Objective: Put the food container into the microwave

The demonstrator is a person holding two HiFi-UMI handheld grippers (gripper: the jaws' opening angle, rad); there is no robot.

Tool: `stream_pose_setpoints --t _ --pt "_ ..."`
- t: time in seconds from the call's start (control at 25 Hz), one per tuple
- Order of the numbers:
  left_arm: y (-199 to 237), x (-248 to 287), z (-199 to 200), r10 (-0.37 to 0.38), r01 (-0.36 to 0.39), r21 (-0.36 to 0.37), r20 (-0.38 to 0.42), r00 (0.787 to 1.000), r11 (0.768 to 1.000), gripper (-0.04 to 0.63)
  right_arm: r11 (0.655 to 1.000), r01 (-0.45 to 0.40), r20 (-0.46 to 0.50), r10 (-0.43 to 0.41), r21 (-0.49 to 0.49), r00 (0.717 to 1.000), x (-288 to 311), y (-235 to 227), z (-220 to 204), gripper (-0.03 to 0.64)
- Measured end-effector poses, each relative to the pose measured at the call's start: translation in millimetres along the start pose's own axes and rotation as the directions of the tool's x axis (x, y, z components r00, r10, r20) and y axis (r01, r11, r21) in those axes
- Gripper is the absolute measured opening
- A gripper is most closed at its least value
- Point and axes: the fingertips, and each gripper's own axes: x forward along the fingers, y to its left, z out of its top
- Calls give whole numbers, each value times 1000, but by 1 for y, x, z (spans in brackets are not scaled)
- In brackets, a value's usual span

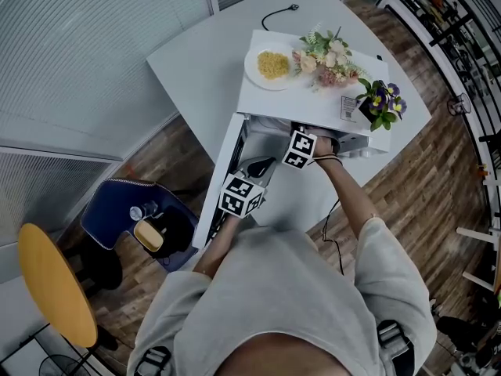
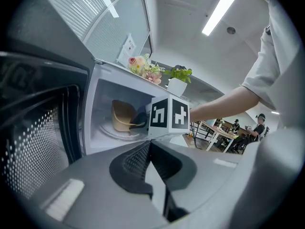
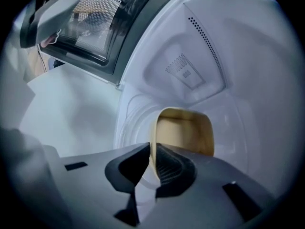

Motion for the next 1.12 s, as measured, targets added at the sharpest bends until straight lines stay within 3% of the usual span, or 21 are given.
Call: stream_pose_setpoints --t 0.32,0.44,0.52,1.12 --pt "0 0 1 0 0 3 4 1000 1000 11 1000 12 15 -12 10 1000 -2 0 2 35" --pt "-1 -1 2 -1 1 8 5 1000 1000 11 1000 9 29 -10 26 1000 -4 0 5 134" --pt "-2 -1 4 -2 2 12 8 1000 1000 11 999 5 31 -6 33 1000 -5 1 5 149" --pt "-19 -5 6 -15 14 44 13 1000 999 11 995 49 43 -52 85 998 -40 20 0 152"
